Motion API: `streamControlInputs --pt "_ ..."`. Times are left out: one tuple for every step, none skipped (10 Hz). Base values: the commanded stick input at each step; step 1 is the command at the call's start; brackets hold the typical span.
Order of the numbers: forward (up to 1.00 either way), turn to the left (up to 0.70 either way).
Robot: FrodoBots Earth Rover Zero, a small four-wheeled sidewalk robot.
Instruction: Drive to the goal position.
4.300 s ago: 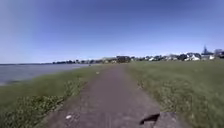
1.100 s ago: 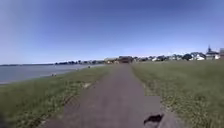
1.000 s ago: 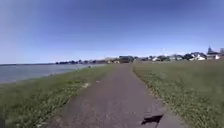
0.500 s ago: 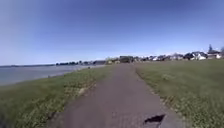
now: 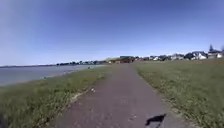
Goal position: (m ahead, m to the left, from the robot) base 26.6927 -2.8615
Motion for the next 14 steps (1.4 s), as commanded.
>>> streamControlInputs --pt "0.70 0.00" --pt "0.70 0.00" --pt "0.70 0.00" --pt "0.70 0.00" --pt "0.70 0.00" --pt "0.70 0.00" --pt "0.70 0.00" --pt "0.70 0.00" --pt "0.70 0.00" --pt "0.70 0.00" --pt "0.70 0.00" --pt "0.70 0.00" --pt "0.70 0.00" --pt "0.70 -0.10"
